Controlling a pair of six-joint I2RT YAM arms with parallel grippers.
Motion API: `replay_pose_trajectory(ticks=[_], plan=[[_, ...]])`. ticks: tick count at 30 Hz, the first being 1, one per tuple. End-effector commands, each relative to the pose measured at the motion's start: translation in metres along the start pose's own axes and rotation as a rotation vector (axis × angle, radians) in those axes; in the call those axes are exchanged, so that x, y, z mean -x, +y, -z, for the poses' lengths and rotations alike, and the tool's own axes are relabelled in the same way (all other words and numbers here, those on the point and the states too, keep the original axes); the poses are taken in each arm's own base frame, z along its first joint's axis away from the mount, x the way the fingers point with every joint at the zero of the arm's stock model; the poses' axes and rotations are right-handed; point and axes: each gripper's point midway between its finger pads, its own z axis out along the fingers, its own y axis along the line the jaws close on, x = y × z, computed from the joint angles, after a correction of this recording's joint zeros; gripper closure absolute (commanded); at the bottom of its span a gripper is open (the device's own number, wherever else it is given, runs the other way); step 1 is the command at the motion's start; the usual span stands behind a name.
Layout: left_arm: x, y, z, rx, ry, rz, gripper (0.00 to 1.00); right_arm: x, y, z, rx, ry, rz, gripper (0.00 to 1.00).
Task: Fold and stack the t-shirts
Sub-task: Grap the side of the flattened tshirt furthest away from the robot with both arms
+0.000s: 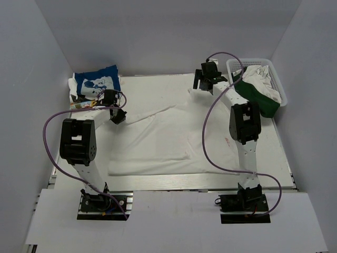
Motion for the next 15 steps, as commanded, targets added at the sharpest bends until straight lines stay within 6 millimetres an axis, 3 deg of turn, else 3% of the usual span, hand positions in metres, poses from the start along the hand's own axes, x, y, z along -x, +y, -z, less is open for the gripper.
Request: replay_pose_trajectory(ticks=[1,4,6,13,14,15], plan=[[0.016,-0.016,0.018,-0.071,-0.049,-0.006,1.00,0.016,-0.012,-0.018,0.039,-0.020,-0.009,0.10],[0.015,-0.017,0.020,-0.084,-0.049,-0.015,1.00,0.014,-0.021,-0.039,0.049,-0.011,-0.066,0.10],[0.015,-0.020,0.021,-0.100,-0.047,-0.014,1.00,0.014,-0.017,-0.050,0.104,0.000,-0.094,0.10],[0.015,-0.024,0.020,-0.117,-0.040,-0.045,1.00,0.001,0.011,-0.077,0.308,0.018,-0.160,0.10],[0.015,-0.024,0.020,-0.117,-0.039,-0.046,1.00,-0.013,0.014,-0.086,0.315,0.040,-0.152,0.12],[0.014,-0.021,0.019,-0.103,-0.039,-0.046,1.00,0.001,0.020,-0.084,0.346,0.014,-0.153,0.12]])
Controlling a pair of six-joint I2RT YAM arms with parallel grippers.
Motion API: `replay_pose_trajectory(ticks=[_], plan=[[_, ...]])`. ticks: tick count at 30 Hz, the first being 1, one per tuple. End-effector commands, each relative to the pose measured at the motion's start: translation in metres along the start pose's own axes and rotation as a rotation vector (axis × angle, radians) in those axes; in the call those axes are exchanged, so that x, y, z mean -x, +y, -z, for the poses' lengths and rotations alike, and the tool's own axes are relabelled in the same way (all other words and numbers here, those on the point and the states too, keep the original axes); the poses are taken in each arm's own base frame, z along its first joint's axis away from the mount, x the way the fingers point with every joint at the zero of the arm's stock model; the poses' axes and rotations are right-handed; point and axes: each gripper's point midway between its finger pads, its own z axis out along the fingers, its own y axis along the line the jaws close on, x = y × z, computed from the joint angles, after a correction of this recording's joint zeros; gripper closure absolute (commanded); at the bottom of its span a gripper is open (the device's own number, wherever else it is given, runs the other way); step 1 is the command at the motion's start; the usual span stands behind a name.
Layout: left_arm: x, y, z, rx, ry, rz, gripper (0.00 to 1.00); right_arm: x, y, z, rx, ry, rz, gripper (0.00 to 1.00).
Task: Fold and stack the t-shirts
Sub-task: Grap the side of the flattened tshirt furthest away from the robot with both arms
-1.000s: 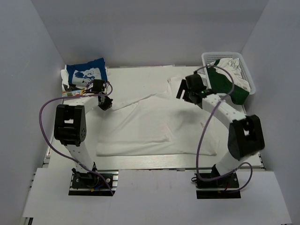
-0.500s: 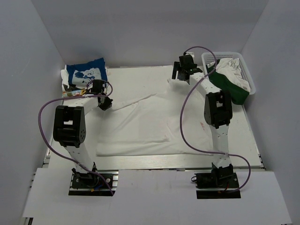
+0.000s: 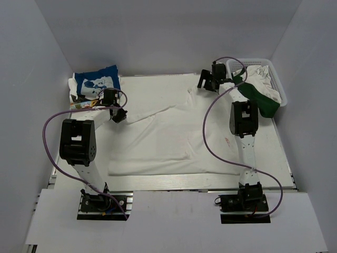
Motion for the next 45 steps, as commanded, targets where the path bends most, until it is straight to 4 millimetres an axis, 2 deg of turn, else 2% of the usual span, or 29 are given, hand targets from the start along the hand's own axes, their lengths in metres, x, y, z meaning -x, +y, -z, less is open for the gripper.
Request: replay_pose_trajectory(ticks=[1,5,7,9,11,13,15,16,17,18,20,21,22,23,24,25,26,28,29,30,32,33,35,36,37,39,43,44,45], plan=[[0.012,-0.010,0.017,-0.043,-0.033,-0.011,1.00,0.004,0.035,-0.015,0.152,-0.023,-0.006,0.14],[0.013,-0.005,0.019,-0.019,-0.040,-0.021,1.00,0.009,0.049,-0.009,0.235,-0.035,-0.007,0.29],[0.014,-0.006,0.021,-0.018,-0.039,-0.021,1.00,0.007,0.053,-0.003,0.266,-0.042,0.017,0.58],[0.019,-0.011,0.026,-0.033,-0.054,-0.019,1.00,0.020,0.056,0.009,0.264,-0.081,0.047,0.98],[0.025,-0.016,0.034,-0.046,-0.068,-0.027,1.00,0.021,0.053,0.017,0.248,-0.096,0.089,1.00],[0.026,-0.017,0.039,-0.051,-0.073,-0.026,1.00,0.037,0.059,0.038,0.280,-0.133,0.162,1.00],[0.032,-0.019,0.049,-0.058,-0.095,-0.024,1.00,0.033,0.063,0.046,0.308,-0.135,0.237,1.00],[0.032,-0.019,0.053,-0.063,-0.100,-0.024,1.00,0.051,0.074,0.071,0.326,-0.176,0.271,1.00],[0.030,-0.016,0.054,-0.065,-0.102,-0.024,1.00,0.031,0.068,0.071,0.320,-0.132,0.284,1.00],[0.029,-0.016,0.058,-0.069,-0.106,-0.023,1.00,0.051,0.078,0.099,0.336,-0.189,0.336,1.00],[0.029,-0.014,0.068,-0.087,-0.124,-0.021,1.00,0.055,0.081,0.116,0.353,-0.220,0.367,1.00],[0.030,-0.015,0.071,-0.095,-0.132,-0.020,1.00,0.019,0.066,0.111,0.341,-0.154,0.363,1.00],[0.032,-0.017,0.075,-0.104,-0.141,-0.019,1.00,0.041,0.075,0.144,0.352,-0.230,0.389,1.00],[0.030,-0.014,0.081,-0.105,-0.142,-0.019,1.00,0.017,0.068,0.152,0.351,-0.196,0.387,1.00],[0.028,-0.012,0.082,-0.104,-0.141,-0.019,1.00,0.023,0.073,0.172,0.363,-0.226,0.393,1.00],[0.021,-0.011,0.082,-0.103,-0.130,-0.028,1.00,0.006,0.063,0.174,0.353,-0.202,0.418,1.00],[0.021,-0.010,0.088,-0.111,-0.138,-0.027,1.00,0.015,0.062,0.191,0.353,-0.237,0.424,1.00],[0.014,-0.003,0.089,-0.104,-0.131,-0.028,1.00,-0.015,0.058,0.204,0.353,-0.195,0.431,1.00],[0.011,-0.002,0.090,-0.110,-0.122,-0.029,1.00,-0.004,0.062,0.227,0.356,-0.242,0.441,1.00],[0.010,0.000,0.096,-0.114,-0.125,-0.029,1.00,-0.021,0.055,0.234,0.347,-0.221,0.439,1.00],[0.002,0.011,0.097,-0.090,-0.119,-0.029,1.00,-0.022,0.054,0.254,0.336,-0.238,0.442,1.00],[-0.003,0.016,0.101,-0.087,-0.116,-0.030,1.00,-0.043,0.043,0.252,0.310,-0.197,0.428,1.00],[-0.003,0.023,0.105,-0.085,-0.123,-0.012,1.00,-0.039,0.040,0.277,0.276,-0.231,0.427,1.00],[-0.006,0.032,0.105,-0.059,-0.130,-0.012,1.00,-0.060,0.030,0.277,0.261,-0.184,0.418,1.00],[-0.005,0.031,0.111,-0.072,-0.143,-0.010,1.00,-0.055,0.033,0.296,0.262,-0.222,0.424,1.00],[-0.007,0.041,0.112,-0.044,-0.163,0.001,1.00,-0.077,0.021,0.299,0.227,-0.169,0.402,1.00],[-0.004,0.056,0.111,0.020,-0.200,0.014,1.00,-0.098,0.004,0.322,0.156,-0.140,0.341,1.00],[0.005,0.051,0.115,0.014,-0.226,0.019,1.00,-0.105,0.001,0.325,0.142,-0.118,0.326,1.00],[0.002,0.056,0.111,0.039,-0.216,0.025,1.00,-0.104,0.000,0.333,0.139,-0.134,0.326,1.00]])
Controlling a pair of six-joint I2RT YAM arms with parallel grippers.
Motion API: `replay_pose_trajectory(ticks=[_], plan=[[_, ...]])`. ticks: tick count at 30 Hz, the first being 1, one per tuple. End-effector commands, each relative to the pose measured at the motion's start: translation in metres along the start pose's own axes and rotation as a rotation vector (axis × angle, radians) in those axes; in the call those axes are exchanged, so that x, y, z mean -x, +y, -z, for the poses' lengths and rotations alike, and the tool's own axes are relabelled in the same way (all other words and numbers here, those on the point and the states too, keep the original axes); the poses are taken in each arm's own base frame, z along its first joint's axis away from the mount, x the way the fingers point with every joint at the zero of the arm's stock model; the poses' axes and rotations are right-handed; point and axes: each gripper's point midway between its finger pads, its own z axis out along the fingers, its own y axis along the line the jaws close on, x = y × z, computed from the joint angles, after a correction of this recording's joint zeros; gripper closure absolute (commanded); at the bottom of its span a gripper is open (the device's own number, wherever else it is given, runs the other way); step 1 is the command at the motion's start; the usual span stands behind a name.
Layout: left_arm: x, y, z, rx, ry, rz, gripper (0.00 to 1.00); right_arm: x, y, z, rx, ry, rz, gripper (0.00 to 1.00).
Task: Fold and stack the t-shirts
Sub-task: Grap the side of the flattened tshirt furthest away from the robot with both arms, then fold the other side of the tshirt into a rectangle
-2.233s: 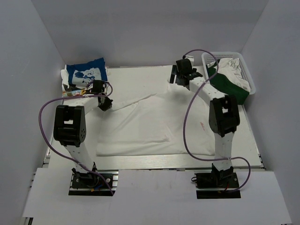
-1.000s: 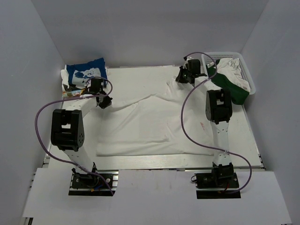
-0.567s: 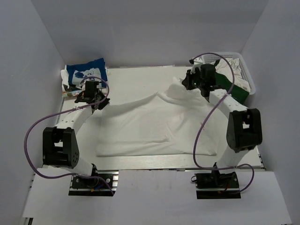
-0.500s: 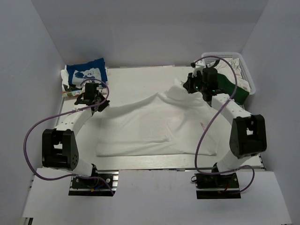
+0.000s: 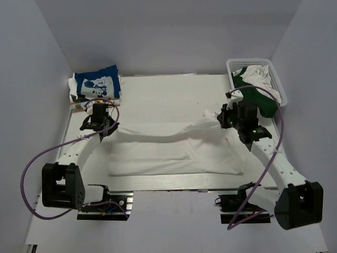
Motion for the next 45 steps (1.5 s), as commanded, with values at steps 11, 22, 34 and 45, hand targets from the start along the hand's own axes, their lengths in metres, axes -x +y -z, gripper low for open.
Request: replay_pose_trajectory(ticks=[11,22,34,45], plan=[[0.022,0.016,0.022,0.084,-0.104,0.066,1.00,-0.026,-0.004,0.057,-0.111,0.045,-0.104,1.00],[-0.044,0.091,0.008,0.349,0.041,0.076,0.24,-0.131,0.031,0.076,-0.024,0.386,-0.331,0.46],[0.007,0.033,0.030,0.144,-0.077,0.062,0.00,-0.080,0.037,0.080,0.016,0.236,-0.336,0.10],[-0.048,-0.004,-0.024,-0.044,0.191,-0.079,0.00,-0.071,0.047,-0.015,0.150,0.258,-0.287,0.10]])
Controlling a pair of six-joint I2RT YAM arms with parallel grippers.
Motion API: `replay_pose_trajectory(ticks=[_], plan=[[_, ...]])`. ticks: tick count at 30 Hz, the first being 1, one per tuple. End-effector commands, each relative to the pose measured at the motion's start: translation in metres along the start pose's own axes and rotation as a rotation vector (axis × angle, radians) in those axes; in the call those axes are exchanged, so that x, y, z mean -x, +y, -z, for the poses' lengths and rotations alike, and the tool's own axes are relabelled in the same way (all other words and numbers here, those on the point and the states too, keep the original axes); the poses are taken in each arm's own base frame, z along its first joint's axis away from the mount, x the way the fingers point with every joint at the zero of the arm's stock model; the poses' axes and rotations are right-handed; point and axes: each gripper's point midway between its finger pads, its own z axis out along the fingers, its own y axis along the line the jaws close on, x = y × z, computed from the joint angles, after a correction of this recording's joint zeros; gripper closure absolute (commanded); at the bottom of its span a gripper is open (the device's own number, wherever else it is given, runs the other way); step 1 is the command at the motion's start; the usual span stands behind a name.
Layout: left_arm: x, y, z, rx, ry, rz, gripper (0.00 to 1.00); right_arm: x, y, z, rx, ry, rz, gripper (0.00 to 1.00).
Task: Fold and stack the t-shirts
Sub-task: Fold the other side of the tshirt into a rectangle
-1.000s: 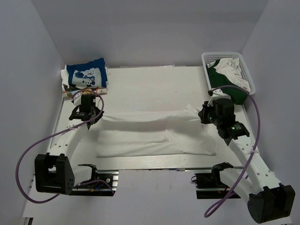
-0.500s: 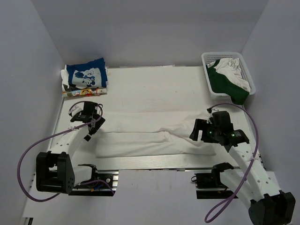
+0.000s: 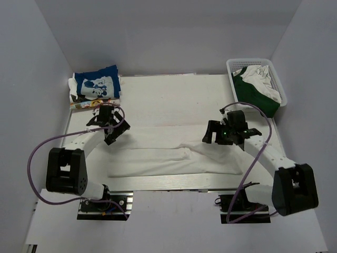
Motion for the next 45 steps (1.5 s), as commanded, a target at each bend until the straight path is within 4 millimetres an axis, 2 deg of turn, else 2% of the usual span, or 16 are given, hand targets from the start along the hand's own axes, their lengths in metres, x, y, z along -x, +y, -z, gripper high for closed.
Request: replay_pose_trajectory(ticks=[1,5,7,8,10,16,20,21,23,25,31,33,36,42,44,45], plan=[[-0.007,-0.013,-0.007,-0.070,0.032,-0.047,0.00,0.046,0.028,-0.013,0.105,-0.119,0.103,0.10],[-0.019,0.001,-0.016,-0.028,0.063,-0.051,0.00,0.051,0.019,-0.034,0.028,-0.117,0.155,0.10],[-0.025,0.007,-0.017,-0.016,0.075,-0.052,0.00,0.044,0.018,-0.039,0.021,-0.101,0.182,0.10],[-0.034,0.016,-0.019,0.003,0.095,-0.054,0.00,0.046,0.016,-0.040,0.003,-0.116,0.190,0.10],[-0.038,0.017,-0.019,-0.012,0.095,-0.053,0.00,0.046,0.015,-0.039,-0.008,-0.130,0.203,0.10],[-0.052,0.035,-0.024,0.040,0.121,-0.067,0.00,0.078,0.024,-0.029,-0.022,-0.222,0.235,0.10],[-0.057,0.040,-0.026,0.059,0.142,-0.078,0.00,0.086,0.019,-0.037,-0.054,-0.212,0.237,0.10],[-0.057,0.040,-0.026,0.059,0.142,-0.078,0.00,0.079,0.014,-0.047,-0.064,-0.169,0.227,0.10],[-0.057,0.040,-0.026,0.059,0.142,-0.078,0.00,0.076,0.013,-0.053,-0.067,-0.132,0.214,0.10],[-0.059,0.042,-0.025,0.067,0.150,-0.079,0.00,0.061,0.014,-0.063,-0.042,-0.075,0.201,0.10],[-0.052,0.046,-0.025,0.085,0.133,-0.082,0.00,0.013,0.015,-0.061,0.019,0.067,0.185,0.10],[-0.052,0.046,-0.025,0.085,0.133,-0.082,0.00,0.001,0.026,-0.048,0.082,0.108,0.193,0.10],[-0.050,0.051,-0.028,0.109,0.125,-0.076,0.00,-0.033,0.038,-0.029,0.154,0.202,0.202,0.10],[-0.050,0.054,-0.029,0.123,0.124,-0.078,0.00,-0.086,0.068,0.023,0.313,0.349,0.173,0.10],[-0.050,0.054,-0.029,0.123,0.124,-0.078,0.00,-0.090,0.080,0.037,0.366,0.356,0.163,0.10],[-0.047,0.051,-0.029,0.117,0.118,-0.077,0.00,-0.096,0.079,0.044,0.352,0.385,0.148,0.10]])
